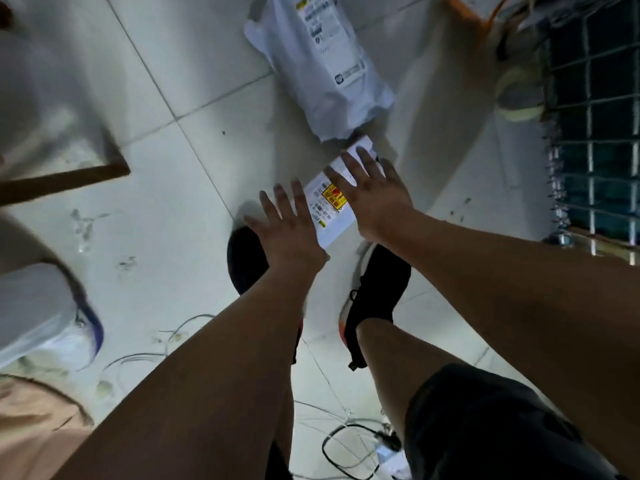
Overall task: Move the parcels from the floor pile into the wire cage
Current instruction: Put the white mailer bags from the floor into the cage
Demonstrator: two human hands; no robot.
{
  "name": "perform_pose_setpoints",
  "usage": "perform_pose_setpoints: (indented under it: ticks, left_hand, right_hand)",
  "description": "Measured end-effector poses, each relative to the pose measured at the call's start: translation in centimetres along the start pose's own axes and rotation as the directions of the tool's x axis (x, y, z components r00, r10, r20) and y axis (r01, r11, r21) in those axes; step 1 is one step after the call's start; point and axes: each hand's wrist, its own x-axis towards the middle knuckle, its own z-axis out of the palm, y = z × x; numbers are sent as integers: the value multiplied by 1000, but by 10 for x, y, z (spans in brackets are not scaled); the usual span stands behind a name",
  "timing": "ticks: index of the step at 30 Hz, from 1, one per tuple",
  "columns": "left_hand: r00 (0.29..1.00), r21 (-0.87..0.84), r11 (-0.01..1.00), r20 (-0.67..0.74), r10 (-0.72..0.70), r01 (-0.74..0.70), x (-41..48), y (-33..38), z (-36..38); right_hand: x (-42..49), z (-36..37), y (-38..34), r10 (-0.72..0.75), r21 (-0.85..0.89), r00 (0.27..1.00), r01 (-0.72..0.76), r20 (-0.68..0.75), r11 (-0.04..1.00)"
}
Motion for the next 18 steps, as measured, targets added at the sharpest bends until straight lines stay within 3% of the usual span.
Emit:
perform_pose_setpoints:
  ticks: [4, 9, 14, 18]
  left_hand:
    - [999, 11, 1000, -31, 22, -21, 39, 7, 35]
    - [994, -16, 998, -97, 58, -60, 58, 11, 38]
    - [990, 109, 984, -2, 139, -138, 41, 5, 28]
    - [955, 224, 950, -155, 253, -216, 41, -11, 8]
  right_hand:
    - [38, 32, 6, -99, -169, 994, 92, -34, 981]
    - [50, 40, 8, -104, -177, 991, 88, -85, 980]
    - [30, 42, 0, -112, -180, 984, 87, -138, 980]
    - [15, 40, 4, -39, -129, 983, 16, -178, 992]
